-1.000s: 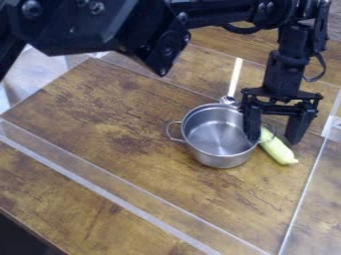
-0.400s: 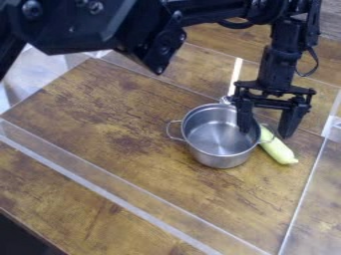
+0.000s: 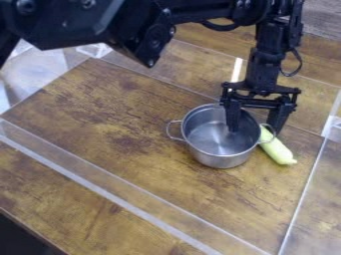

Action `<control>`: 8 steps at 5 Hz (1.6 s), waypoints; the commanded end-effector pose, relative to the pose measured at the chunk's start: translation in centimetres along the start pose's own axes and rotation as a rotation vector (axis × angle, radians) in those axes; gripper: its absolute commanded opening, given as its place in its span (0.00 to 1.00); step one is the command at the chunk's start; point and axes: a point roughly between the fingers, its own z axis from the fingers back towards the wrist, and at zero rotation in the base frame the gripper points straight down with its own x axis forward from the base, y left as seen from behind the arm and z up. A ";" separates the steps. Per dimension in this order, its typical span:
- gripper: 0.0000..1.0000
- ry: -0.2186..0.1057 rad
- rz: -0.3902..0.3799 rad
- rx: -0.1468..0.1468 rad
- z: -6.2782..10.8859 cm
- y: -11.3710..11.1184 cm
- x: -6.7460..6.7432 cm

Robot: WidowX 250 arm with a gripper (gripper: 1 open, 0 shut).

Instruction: Move the green spoon to the right

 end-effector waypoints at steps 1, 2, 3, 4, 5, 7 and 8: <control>0.00 -0.029 0.077 -0.027 2.8 1.8 0.9; 1.00 0.010 0.123 -0.059 2.8 2.1 1.2; 0.00 0.027 0.173 -0.077 2.8 2.2 1.5; 0.00 0.027 0.157 -0.070 2.8 0.8 1.3; 1.00 0.035 0.134 -0.071 3.1 -0.8 1.0; 0.00 0.053 0.109 -0.083 3.0 -1.8 0.6; 1.00 0.053 0.108 -0.079 2.9 -1.1 0.1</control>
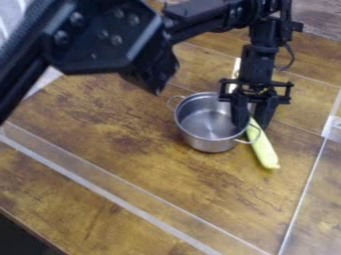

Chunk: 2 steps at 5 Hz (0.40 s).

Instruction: Move the green spoon to the right

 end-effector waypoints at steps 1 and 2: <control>0.00 -0.038 -0.025 -0.055 3.1 -0.8 -1.8; 1.00 -0.029 -0.016 -0.056 3.6 -1.0 -2.5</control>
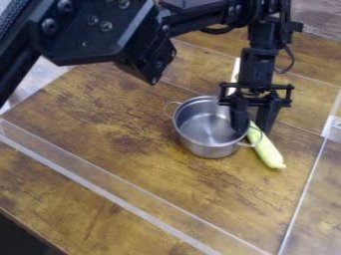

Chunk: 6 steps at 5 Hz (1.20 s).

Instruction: Move the green spoon to the right

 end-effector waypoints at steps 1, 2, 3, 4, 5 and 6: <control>1.00 -0.050 -0.039 -0.065 3.7 -1.4 -2.0; 0.00 -0.045 -0.031 -0.067 3.4 -1.9 -2.0; 0.00 -0.038 0.027 -0.079 3.7 -1.5 -2.4; 1.00 -0.028 0.085 -0.100 4.2 -1.2 -3.0; 0.00 -0.026 0.141 -0.114 5.0 -0.7 -3.8; 0.00 -0.028 0.201 -0.120 4.9 0.7 -4.2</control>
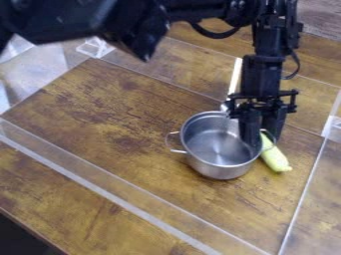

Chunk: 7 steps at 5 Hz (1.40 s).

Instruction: Move the green spoon to the right

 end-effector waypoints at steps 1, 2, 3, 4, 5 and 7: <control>1.00 -0.065 0.034 -0.116 4.9 1.3 -1.3; 0.00 -0.068 0.062 -0.121 5.4 0.7 -0.9; 0.00 -0.079 0.090 -0.122 5.4 -0.1 -0.6; 1.00 -0.105 0.058 -0.101 3.9 -1.4 -0.6; 1.00 -0.125 0.029 -0.088 2.6 -2.7 -0.6; 1.00 -0.137 -0.006 -0.082 4.4 -1.0 -0.8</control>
